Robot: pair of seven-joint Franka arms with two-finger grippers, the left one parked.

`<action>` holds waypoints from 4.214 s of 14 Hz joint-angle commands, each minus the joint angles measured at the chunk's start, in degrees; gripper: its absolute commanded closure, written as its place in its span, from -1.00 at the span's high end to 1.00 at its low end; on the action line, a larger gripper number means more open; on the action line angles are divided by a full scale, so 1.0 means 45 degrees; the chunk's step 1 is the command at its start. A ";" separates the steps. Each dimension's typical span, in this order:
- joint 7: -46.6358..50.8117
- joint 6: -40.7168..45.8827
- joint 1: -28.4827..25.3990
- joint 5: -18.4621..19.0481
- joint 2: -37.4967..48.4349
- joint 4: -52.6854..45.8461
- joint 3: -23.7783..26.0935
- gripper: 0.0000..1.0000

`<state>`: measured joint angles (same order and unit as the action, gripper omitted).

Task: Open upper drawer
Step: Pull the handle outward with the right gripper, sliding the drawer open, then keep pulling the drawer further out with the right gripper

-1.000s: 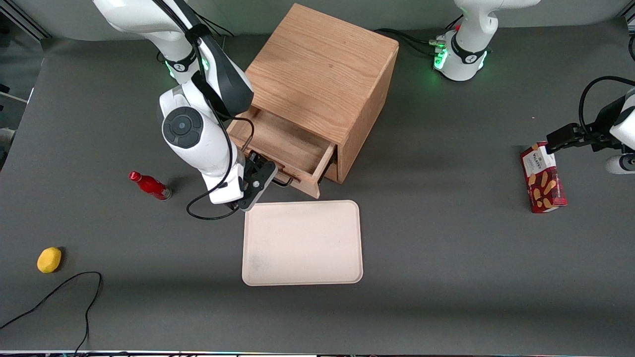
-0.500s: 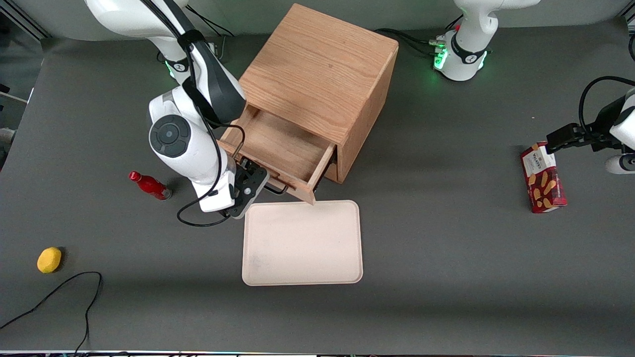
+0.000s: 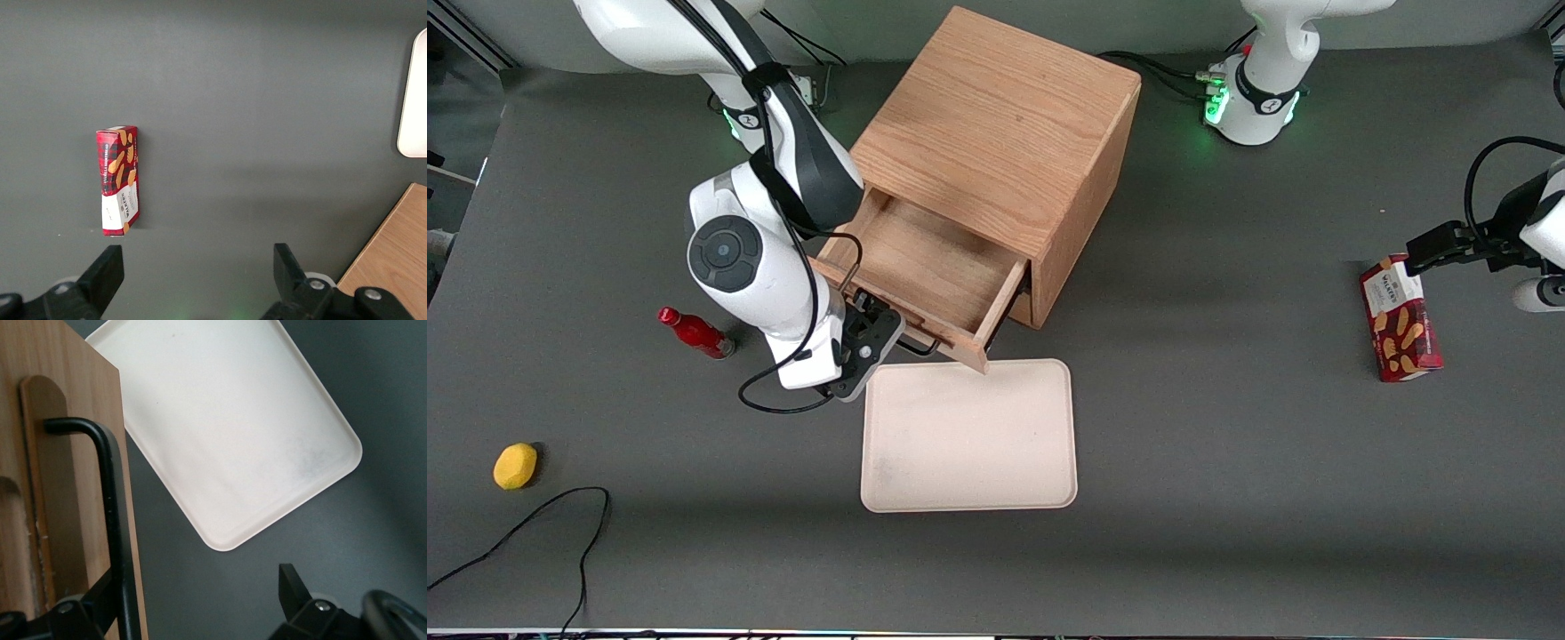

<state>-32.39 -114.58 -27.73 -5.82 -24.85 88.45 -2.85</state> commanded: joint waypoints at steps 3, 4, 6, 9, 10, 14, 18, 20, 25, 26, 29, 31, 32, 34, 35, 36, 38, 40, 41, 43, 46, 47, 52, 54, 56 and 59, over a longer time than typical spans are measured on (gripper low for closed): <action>-0.0302 0.0229 0.0223 -0.0034 -0.0649 -0.0982 -0.0031 1.00; -0.0302 0.0229 0.0262 -0.0034 -0.0649 -0.0983 -0.0031 1.00; -0.0322 0.0229 0.0379 -0.0034 -0.0707 -0.1022 -0.0031 1.00; -0.0322 0.0248 0.0535 -0.0034 -0.0922 -0.1353 -0.0031 1.00; -0.0322 0.0229 0.0555 -0.0034 -0.0922 -0.1373 -0.0011 1.00; -0.0322 0.0248 0.0692 -0.0034 -0.1097 -0.1607 -0.0011 1.00; -0.0322 0.0248 0.0809 -0.0053 -0.1311 -0.1918 -0.0011 1.00; -0.0341 0.0384 0.0868 -0.0053 -0.1410 -0.2134 -0.0011 1.00; -0.0341 0.0677 0.1044 -0.0053 -0.1859 -0.2758 -0.0011 1.00; -0.0322 0.0717 0.1063 -0.0053 -0.1898 -0.2837 -0.0011 1.00; -0.0477 0.0717 0.1141 -0.0053 -0.1918 -0.2857 -0.0011 1.00; -0.0517 0.0736 0.1337 -0.0053 -0.1996 -0.2897 0.0028 1.00; -0.0594 0.0737 0.1337 -0.0073 -0.2016 -0.2955 0.0028 1.00; -0.0614 0.1027 0.1395 -0.0326 -0.2171 -0.3324 -0.0011 1.00; -0.0692 0.1088 0.1415 -0.0327 -0.2192 -0.3462 -0.0011 1.00; -0.0731 0.1108 0.1415 -0.0327 -0.2192 -0.3463 -0.0011 1.00; -0.0790 0.1088 0.1492 -0.0327 -0.2231 -0.3502 -0.0011 1.00; -0.0790 0.1069 0.1532 -0.0327 -0.2309 -0.3541 -0.0011 1.00; -0.0790 0.1030 0.1571 -0.0327 -0.2367 -0.3541 -0.0011 1.00; -0.1120 0.1068 0.1688 -0.0327 -0.2562 -0.3871 -0.0011 1.00; -0.1103 0.1088 0.1708 -0.0774 -0.2543 -0.3893 -0.0011 1.00; -0.1103 0.1108 0.1727 -0.0795 -0.2524 -0.3893 -0.0011 1.00; -0.1006 0.1906 0.1728 -0.0796 -0.2387 -0.4282 -0.0031 1.00; -0.1005 0.2278 0.1728 -0.0796 -0.2271 -0.4420 -0.0050 1.00; -0.0966 0.2571 0.1728 -0.0776 -0.1959 -0.4420 -0.0070 1.00; -0.0966 0.3040 0.1728 -0.0776 -0.1549 -0.4401 -0.0284 1.00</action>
<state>-35.65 -103.28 -20.35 -7.95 -33.69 68.77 -3.57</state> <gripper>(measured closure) 0.000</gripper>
